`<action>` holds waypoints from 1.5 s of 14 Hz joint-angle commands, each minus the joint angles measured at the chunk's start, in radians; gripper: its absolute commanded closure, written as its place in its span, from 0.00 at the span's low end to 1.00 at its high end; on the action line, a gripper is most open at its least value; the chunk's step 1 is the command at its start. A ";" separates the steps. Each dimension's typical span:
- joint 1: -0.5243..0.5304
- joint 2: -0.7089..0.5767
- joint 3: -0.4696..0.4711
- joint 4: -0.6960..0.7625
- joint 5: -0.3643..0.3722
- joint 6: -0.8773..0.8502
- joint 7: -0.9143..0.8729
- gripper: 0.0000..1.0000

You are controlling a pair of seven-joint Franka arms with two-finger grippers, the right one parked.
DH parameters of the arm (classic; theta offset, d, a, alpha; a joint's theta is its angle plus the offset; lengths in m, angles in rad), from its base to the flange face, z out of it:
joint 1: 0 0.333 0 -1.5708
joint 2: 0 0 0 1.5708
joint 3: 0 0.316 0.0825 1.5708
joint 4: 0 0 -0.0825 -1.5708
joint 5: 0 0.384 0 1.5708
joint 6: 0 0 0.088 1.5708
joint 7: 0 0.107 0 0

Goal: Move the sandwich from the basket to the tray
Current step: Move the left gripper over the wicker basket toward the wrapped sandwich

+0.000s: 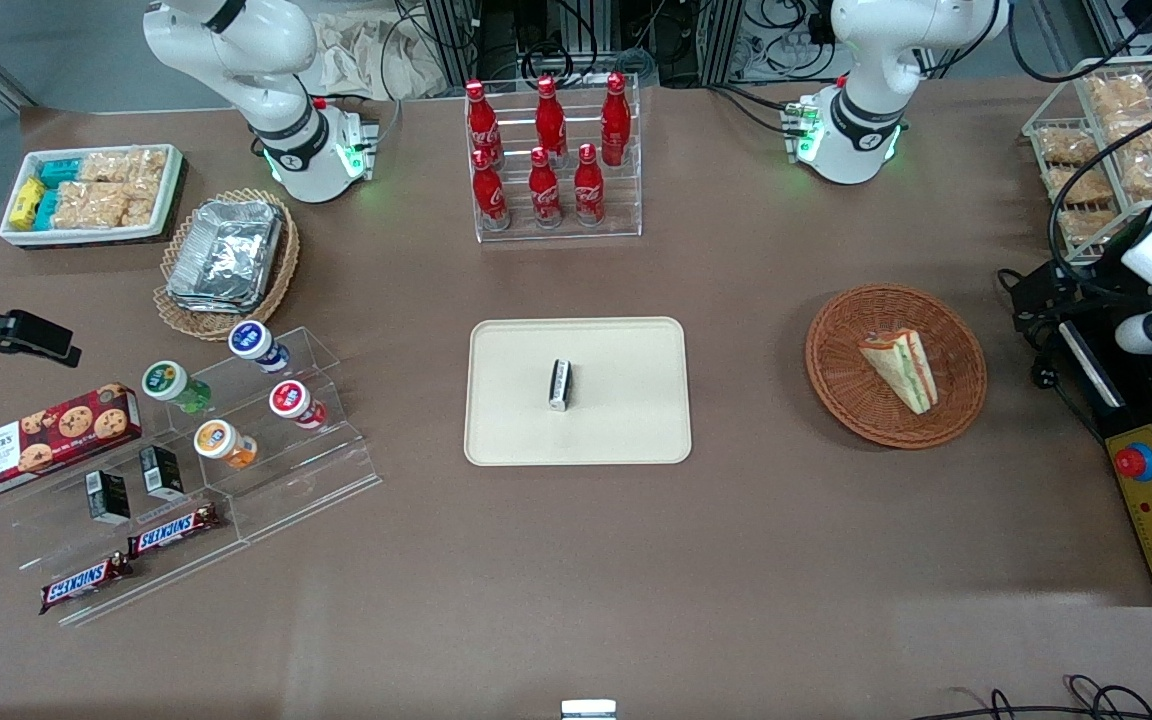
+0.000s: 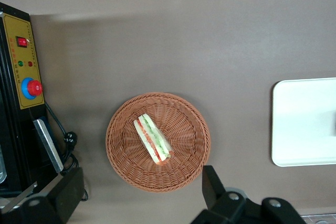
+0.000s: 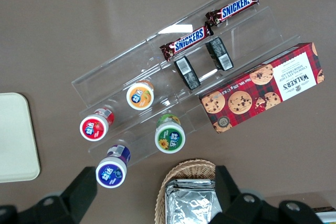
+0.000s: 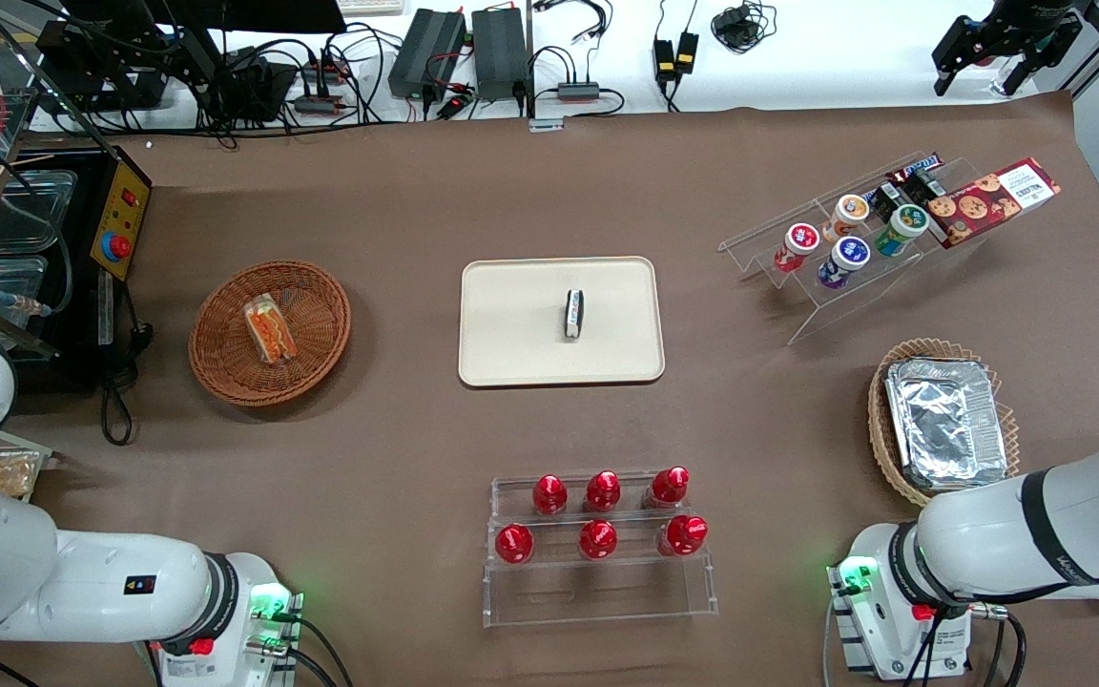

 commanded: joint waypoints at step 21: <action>0.087 -0.237 0.020 -0.867 -0.028 0.626 -0.695 0.00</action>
